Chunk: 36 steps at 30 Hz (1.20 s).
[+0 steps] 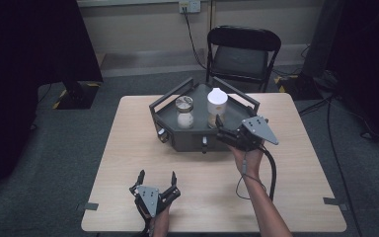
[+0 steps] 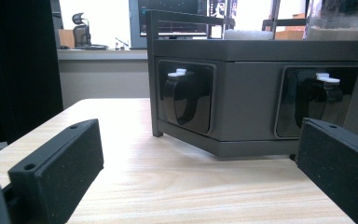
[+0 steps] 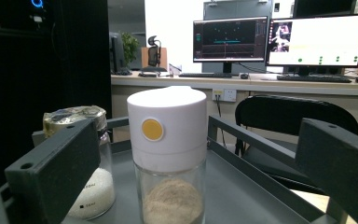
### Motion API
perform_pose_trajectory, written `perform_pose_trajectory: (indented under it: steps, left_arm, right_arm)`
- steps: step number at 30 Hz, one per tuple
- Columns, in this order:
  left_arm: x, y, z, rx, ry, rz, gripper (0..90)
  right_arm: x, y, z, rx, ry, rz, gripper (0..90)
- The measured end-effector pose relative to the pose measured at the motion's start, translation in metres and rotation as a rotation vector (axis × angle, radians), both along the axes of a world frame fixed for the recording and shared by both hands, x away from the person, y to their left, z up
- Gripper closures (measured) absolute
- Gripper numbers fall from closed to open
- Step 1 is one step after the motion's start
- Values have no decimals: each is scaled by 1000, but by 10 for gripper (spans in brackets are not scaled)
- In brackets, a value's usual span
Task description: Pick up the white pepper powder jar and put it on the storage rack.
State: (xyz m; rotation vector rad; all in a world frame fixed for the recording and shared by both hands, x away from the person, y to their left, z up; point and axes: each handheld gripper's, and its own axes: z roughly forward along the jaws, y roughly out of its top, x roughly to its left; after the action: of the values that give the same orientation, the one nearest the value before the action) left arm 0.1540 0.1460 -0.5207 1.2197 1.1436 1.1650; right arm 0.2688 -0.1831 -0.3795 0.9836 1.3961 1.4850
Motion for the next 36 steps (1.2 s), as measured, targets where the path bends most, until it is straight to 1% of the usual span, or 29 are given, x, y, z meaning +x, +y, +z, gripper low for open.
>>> perform_pose_trajectory:
  steps: [2, 5, 8, 10, 16, 18, 22, 26, 32, 33, 34, 35, 36]
  left_arm:
    - [0, 0, 0, 0, -1, 0, 3]
    - [0, 0, 0, 0, 0, 0, 3]
    - [0, 0, 0, 0, -1, 0, 3]
    - [0, 0, 0, 0, -1, 1, 3]
    - [0, 0, 0, -1, -2, 0, 3]
    - [0, 0, 0, -1, -1, 0, 2]
    - [0, 0, 0, -1, -1, 2, 3]
    - [0, -1, 0, -1, -2, 5, 2]
    - [0, 0, 0, -1, -1, 3, 3]
    - [0, -1, 0, -1, -1, 3, 3]
    - [0, -1, 0, -1, -1, 3, 3]
    - [0, -1, 0, -1, -1, 3, 3]
    - [0, -1, 0, -1, -1, 4, 3]
  right_arm:
    - [-3, -1, 0, -9, -6, -3, 0]
    - [-9, -5, 2, 3, -10, 3, 0]
    - [-18, -7, 1, 13, -31, 7, 0]
    - [-23, -8, 1, 15, -34, 14, 0]
    - [-37, -8, -4, -3, -51, 18, 0]
    - [-41, -9, -5, -2, -47, 20, 0]
    - [-51, -11, -11, 5, -55, 20, 0]
    - [-60, -11, -17, -14, -64, 15, 0]
    - [-72, -12, -22, -15, -72, 6, 0]
    - [-75, -10, -24, -10, -78, -3, 0]
    - [-79, -9, -28, -4, -96, -9, 0]
    - [-81, -8, -31, -6, -108, -9, 0]
    - [-83, -8, -31, -18, -107, -7, 0]
